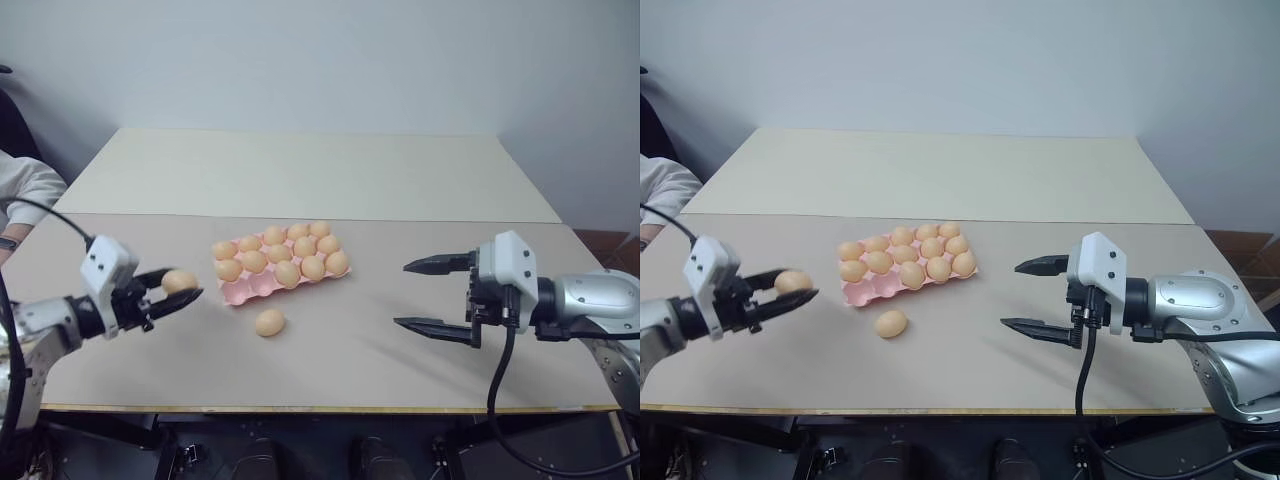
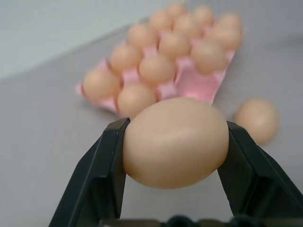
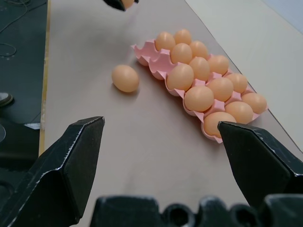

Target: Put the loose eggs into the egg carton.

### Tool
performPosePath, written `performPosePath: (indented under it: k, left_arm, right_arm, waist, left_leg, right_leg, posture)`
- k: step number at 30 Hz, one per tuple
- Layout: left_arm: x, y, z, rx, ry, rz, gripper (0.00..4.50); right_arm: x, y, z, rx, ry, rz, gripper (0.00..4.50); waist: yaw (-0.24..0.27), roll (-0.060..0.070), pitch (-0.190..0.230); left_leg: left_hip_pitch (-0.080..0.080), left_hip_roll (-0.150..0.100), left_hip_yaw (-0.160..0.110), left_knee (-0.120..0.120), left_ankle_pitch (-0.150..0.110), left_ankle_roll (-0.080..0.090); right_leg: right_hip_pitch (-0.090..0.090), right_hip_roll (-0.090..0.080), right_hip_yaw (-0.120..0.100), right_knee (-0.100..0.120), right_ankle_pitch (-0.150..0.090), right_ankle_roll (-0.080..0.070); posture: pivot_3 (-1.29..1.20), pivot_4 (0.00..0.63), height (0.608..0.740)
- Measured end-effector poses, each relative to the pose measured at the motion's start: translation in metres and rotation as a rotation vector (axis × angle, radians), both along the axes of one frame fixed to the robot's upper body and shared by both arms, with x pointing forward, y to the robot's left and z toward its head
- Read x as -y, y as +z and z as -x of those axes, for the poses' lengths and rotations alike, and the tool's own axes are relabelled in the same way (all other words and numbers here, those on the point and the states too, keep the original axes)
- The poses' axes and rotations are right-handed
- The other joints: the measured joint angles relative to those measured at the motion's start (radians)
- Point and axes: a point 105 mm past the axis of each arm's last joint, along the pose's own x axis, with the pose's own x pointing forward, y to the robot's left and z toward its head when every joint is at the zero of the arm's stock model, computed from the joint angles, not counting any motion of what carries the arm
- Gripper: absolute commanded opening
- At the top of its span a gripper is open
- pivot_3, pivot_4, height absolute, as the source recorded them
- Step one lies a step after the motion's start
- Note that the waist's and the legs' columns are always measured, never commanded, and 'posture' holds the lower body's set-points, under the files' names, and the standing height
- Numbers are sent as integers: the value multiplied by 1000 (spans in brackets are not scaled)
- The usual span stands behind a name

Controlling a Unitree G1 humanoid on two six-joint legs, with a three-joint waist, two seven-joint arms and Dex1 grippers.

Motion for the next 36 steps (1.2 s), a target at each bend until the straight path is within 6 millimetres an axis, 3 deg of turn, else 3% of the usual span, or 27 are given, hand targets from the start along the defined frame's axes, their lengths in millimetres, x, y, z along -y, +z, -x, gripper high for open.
performPosePath:
  k: [7, 11, 15, 18, 23, 27, 30, 36]
  left_arm:
    - [53, -11, -34, 6, -104, 48, 2431]
    - [67, -26, -48, -1, -114, -8, 2431]
    - [64, -40, -56, -33, -95, -25, 3600]
    - [63, -37, -59, -31, -99, -26, 4484]
    - [58, -28, -60, 3, -91, -7, 4484]
    - [37, -7, -47, 58, -75, 22, 4484]
    - [8, 6, -21, 81, -47, 16, 4484]
    - [-22, -4, 39, 13, -43, -25, 4484]
  right_arm:
    - [-4, -2, 2, 10, -11, -13, 4500]
    - [-5, -2, 3, 11, -20, -20, 4500]
    - [-5, -1, 4, 5, -32, -28, 4500]
    - [-5, 3, 5, 12, -40, -41, 4500]
    - [-4, 6, 6, 12, -42, -56, 4500]
    - [-3, 5, 5, 5, -45, -54, 4500]
    - [1, 4, 3, -10, -53, -55, 4500]
    - [8, -1, -2, -40, -56, -53, 4500]
  waist:
    - [2, -1, 0]
    - [-9, -1, 0]
    - [-12, -1, 0]
    - [-9, -1, 0]
    - [-9, -1, 0]
    - [-19, -1, 0]
    - [-30, -1, 0]
    - [-31, -1, 0]
  left_leg:
    - [0, -1, 0, 1, 0, 1]
    - [0, -1, 0, 1, 0, 1]
    - [0, -1, 0, 1, 0, 1]
    - [0, -1, 0, 1, 1, 1]
    - [0, -1, 0, 1, 1, 1]
    - [0, -1, 0, 1, 1, 1]
    - [0, -1, 0, 1, 1, 1]
    - [1, 0, 0, 1, 0, 1]
  right_leg:
    - [1, 1, 1, 0, 3, 5]
    - [0, 1, 2, 0, 4, 6]
    - [0, 1, 2, 1, 4, 6]
    - [0, 1, 2, 1, 4, 6]
    - [0, 1, 2, 1, 4, 6]
    - [0, 1, 2, 1, 4, 6]
    - [0, 1, 3, 1, 4, 6]
    - [0, 0, 2, 1, 0, 0]
  posture:
    - [0, 150, 740]
    - [0, 150, 740]
    - [0, 150, 740]
    - [0, 150, 740]
    - [0, 150, 740]
    - [0, 150, 740]
    - [0, 150, 740]
    - [0, 150, 740]
